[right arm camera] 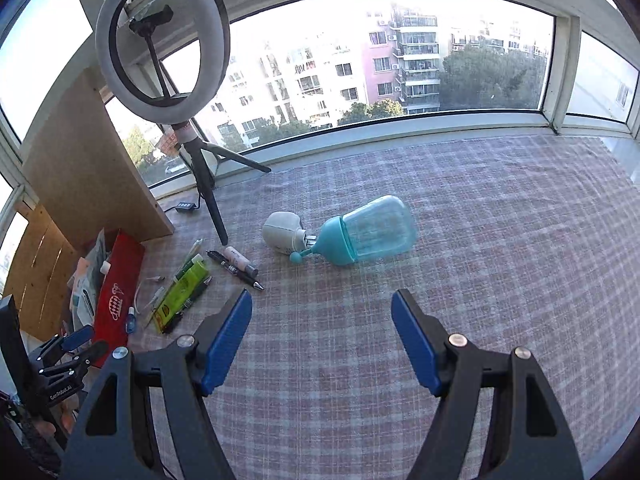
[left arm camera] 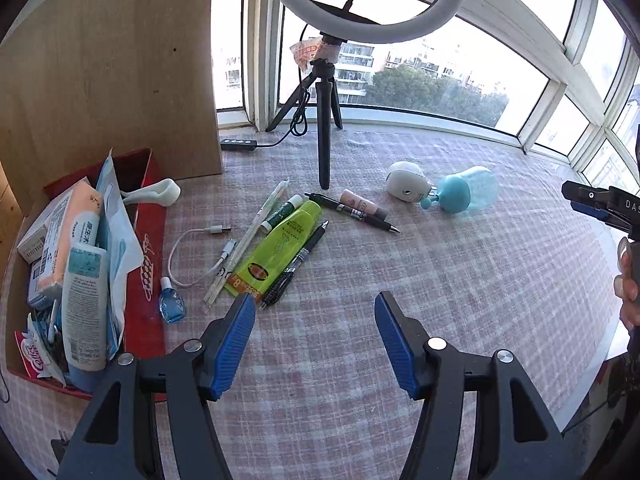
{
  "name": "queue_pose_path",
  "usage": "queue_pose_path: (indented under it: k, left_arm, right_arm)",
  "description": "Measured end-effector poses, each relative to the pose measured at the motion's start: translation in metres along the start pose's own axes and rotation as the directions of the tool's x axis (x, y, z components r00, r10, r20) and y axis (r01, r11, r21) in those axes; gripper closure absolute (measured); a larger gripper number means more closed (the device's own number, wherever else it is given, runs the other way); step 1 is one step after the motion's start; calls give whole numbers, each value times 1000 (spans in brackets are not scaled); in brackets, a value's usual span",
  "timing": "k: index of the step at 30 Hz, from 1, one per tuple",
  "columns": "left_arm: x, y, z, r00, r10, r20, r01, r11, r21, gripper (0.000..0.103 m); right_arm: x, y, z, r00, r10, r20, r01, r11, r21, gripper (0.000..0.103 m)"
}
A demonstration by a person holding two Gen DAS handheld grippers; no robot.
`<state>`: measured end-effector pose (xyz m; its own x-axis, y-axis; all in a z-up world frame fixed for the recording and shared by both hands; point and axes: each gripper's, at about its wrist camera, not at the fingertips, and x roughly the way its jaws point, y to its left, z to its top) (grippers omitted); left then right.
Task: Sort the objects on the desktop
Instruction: 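Move the left tool to the blue-and-clear baby bottle's nipple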
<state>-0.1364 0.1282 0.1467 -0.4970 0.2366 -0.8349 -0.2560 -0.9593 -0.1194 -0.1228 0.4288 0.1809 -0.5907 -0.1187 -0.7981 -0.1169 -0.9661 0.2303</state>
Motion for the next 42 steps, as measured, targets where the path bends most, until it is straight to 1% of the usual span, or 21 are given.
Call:
queue_pose_path:
  k: [3, 6, 13, 16, 17, 20, 22, 28, 32, 36, 42]
  left_arm:
    - [14, -17, 11, 1000, -14, -19, 15, 998, 54, 44]
    - [26, -29, 20, 999, -29, -37, 32, 996, 87, 44]
    - [59, -54, 34, 995, -56, -80, 68, 987, 149, 45]
    - [78, -75, 39, 992, -72, -104, 93, 974, 208, 52]
    - [86, -82, 41, 990, -82, -115, 107, 969, 225, 53]
    - [109, -102, 50, 981, -121, -149, 156, 956, 249, 55]
    - [125, -115, 56, 977, -130, -166, 172, 948, 269, 58]
    - [168, -139, 72, 968, -137, -209, 202, 923, 328, 64]
    - [191, -141, 82, 963, -145, -228, 216, 920, 327, 64]
    - [211, -142, 89, 956, -155, -248, 231, 920, 316, 67]
    - [225, -150, 94, 955, -157, -250, 237, 913, 332, 67]
  right_arm:
    - [13, -16, 6, 999, -23, -30, 22, 999, -25, 32]
    - [24, -27, 11, 998, -47, -52, 45, 998, -46, 32]
    - [50, -55, 17, 994, -82, -69, 81, 997, -9, 32]
    - [63, -69, 19, 994, -81, -77, 84, 996, 37, 32]
    - [66, -74, 20, 994, -83, -78, 87, 995, 50, 32]
    - [78, -87, 25, 994, -78, -79, 85, 992, 93, 32]
    - [85, -94, 30, 995, -65, -77, 74, 990, 119, 32]
    - [111, -102, 49, 996, -56, -71, 64, 990, 122, 32]
    - [130, -107, 63, 996, -42, -81, 52, 991, 125, 32]
    - [148, -110, 72, 994, -30, -102, 42, 992, 115, 32]
    - [161, -115, 81, 994, 13, -111, 2, 991, 132, 32]
